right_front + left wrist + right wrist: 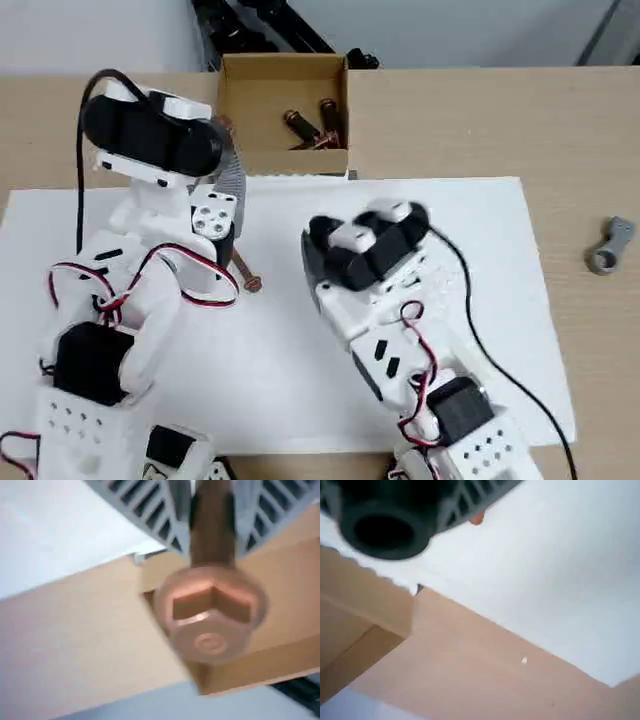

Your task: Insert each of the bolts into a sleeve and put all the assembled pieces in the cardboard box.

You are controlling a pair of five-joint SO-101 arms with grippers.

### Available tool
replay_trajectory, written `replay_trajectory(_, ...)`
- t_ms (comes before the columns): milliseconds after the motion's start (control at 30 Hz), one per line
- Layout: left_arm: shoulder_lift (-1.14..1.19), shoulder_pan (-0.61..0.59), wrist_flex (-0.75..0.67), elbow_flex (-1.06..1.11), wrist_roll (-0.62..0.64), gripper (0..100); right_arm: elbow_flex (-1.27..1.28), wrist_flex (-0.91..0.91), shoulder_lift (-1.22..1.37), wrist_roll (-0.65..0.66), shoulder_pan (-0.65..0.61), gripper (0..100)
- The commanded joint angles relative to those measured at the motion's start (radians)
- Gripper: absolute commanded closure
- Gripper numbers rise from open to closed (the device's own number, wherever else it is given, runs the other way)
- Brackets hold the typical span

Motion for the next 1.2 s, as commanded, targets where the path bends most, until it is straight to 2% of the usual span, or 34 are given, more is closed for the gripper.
replay_trajectory(0,-0.017,0.066,-0.035,-0.030,0.066,100,0.038,-0.031,-0.056,0.014,-0.005,99.5)
replay_trajectory(233,-0.011,0.140,-0.049,-0.070,0.081,100,0.166,-0.122,-0.150,0.014,-0.008,99.5)
replay_trajectory(633,-0.011,0.262,-0.144,-0.022,0.190,100,0.144,-0.122,-0.203,0.011,-0.050,99.5)
replay_trajectory(733,-0.015,0.269,-0.144,0.001,0.230,100,0.146,-0.122,-0.203,0.011,-0.053,99.5)
replay_trajectory(1167,-0.018,0.269,-0.141,0.091,0.265,100,0.143,-0.122,-0.214,0.012,-0.051,99.5)
